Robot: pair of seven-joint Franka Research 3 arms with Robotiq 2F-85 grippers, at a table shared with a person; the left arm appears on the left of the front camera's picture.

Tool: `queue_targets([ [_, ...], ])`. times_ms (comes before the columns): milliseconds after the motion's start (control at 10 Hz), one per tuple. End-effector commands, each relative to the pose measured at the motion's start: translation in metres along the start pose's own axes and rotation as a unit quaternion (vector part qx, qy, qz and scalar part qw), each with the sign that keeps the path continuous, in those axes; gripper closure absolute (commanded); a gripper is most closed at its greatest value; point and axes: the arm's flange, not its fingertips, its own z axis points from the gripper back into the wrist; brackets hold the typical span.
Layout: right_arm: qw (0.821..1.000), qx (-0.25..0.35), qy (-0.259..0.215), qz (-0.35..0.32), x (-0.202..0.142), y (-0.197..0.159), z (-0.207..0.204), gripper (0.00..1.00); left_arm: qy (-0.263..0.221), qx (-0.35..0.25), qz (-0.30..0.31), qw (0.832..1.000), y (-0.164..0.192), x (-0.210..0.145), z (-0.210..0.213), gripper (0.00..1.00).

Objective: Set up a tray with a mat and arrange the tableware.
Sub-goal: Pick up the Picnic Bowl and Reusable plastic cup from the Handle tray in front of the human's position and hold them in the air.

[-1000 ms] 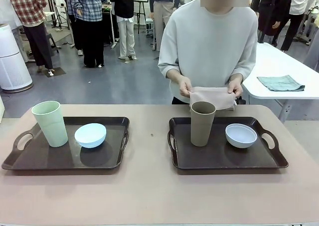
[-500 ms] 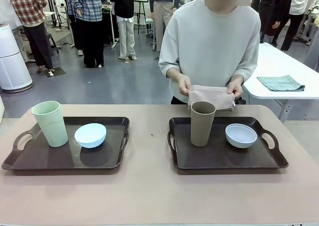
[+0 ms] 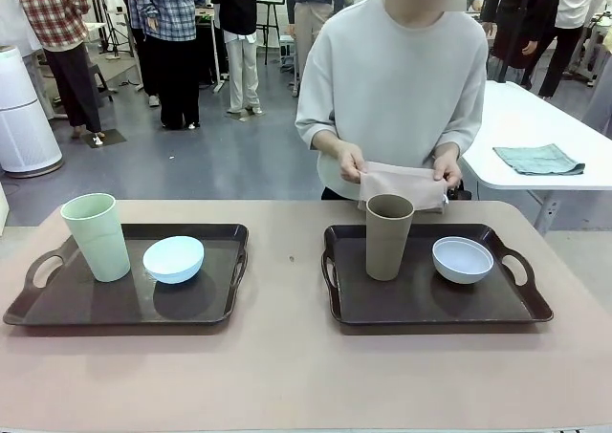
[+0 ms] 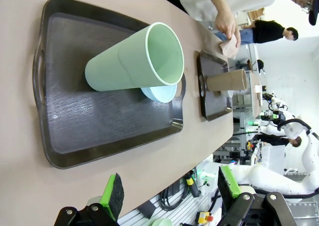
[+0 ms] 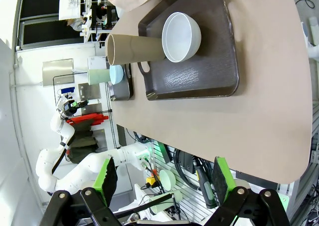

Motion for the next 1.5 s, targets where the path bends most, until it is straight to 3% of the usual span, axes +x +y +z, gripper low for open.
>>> queue_targets([
  [0,1.0,0.005,0.0,0.003,-0.003,0.002,0.0,0.0,-0.003,-0.007,-0.001,1.0,0.001,0.001,0.0,0.0],
  [100,1.0,0.0,0.0,0.0,0.0,0.0,0.0,0.0,0.0,0.0,0.0,1.0,0.0,0.0,0.0,0.0],
  [200,0.999,-0.035,0.008,0.011,0.008,0.015,-0.012,0.0,-0.032,0.039,-0.053,0.997,-0.032,0.008,-0.009,0.0],
  [400,0.997,-0.059,0.015,0.045,0.019,0.051,-0.043,0.0,-0.037,0.064,-0.133,0.988,-0.102,0.022,-0.037,0.0],
  [600,0.992,-0.107,0.023,0.054,0.027,0.064,-0.067,0.0,-0.045,0.092,-0.205,0.973,-0.147,0.03,-0.06,0.0],
  [800,0.985,-0.167,0.025,0.047,0.04,0.071,-0.095,0.0,0.009,0.105,-0.299,0.948,-0.187,0.03,-0.094,0.0],
  [1000,0.972,-0.229,0.024,0.055,0.039,0.071,-0.124,0.0,0.064,0.118,-0.388,0.912,-0.222,0.017,-0.133,0.0],
  [1200,0.951,-0.303,0.019,0.065,0.03,0.064,-0.156,0.0,0.121,0.134,-0.504,0.845,-0.253,-0.003,-0.167,0.0],
  [1400,0.941,-0.329,0.017,0.078,0.021,0.07,-0.176,0.0,0.14,0.135,-0.563,0.803,-0.275,-0.02,-0.185,0.0],
])
